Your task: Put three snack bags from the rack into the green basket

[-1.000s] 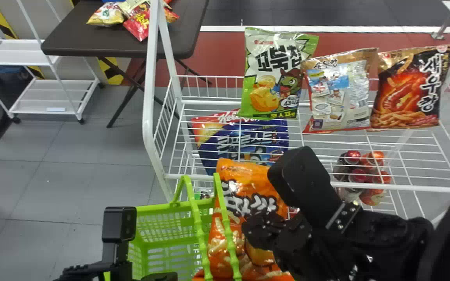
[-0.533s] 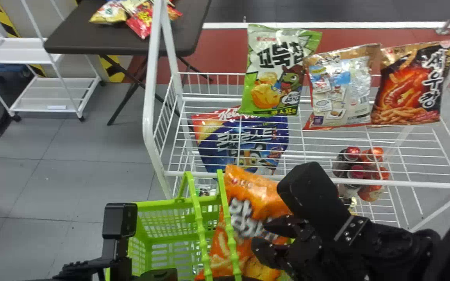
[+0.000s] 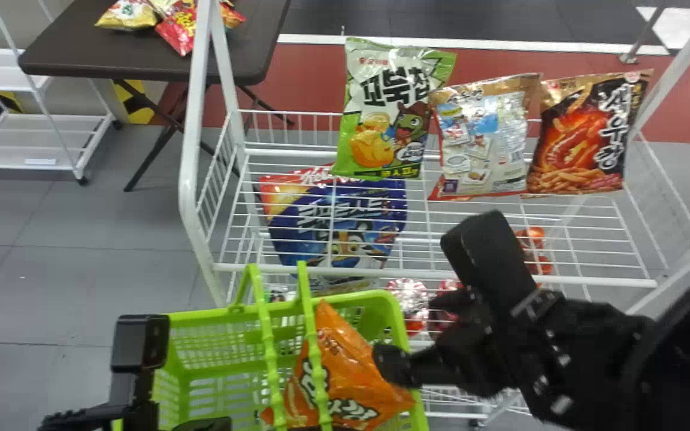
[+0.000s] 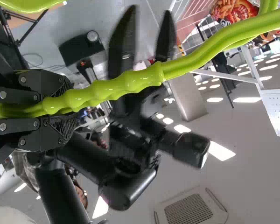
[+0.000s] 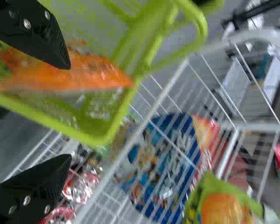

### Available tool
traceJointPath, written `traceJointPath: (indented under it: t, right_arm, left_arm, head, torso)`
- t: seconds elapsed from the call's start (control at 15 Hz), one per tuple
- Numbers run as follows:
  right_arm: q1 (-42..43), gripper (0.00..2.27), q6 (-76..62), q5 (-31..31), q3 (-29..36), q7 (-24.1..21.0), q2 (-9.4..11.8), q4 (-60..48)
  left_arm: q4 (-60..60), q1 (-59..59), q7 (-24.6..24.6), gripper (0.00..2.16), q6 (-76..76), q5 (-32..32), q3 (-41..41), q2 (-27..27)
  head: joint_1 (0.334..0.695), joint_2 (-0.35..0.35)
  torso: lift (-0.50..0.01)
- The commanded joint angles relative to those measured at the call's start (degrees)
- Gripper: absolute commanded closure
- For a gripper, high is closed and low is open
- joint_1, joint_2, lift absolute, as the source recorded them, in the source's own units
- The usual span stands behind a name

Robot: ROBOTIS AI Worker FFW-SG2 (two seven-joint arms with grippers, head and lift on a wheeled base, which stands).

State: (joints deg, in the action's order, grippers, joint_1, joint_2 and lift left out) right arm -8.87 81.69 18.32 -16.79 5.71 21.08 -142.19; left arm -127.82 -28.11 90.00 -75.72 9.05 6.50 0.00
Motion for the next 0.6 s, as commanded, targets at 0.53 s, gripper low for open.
traceJointPath:
  t: [0.53]
  right_arm:
    - [8.6, 0.06, -37.3, -6.8, 7.4, -1.4, -2.3, 29.1]
  left_arm:
    - [0.3, -0.3, 0.1, 2.15, 0.2, 0.0, 0.3, -0.1]
  head:
    - [0.695, -0.208]
  torso:
    - [0.000]
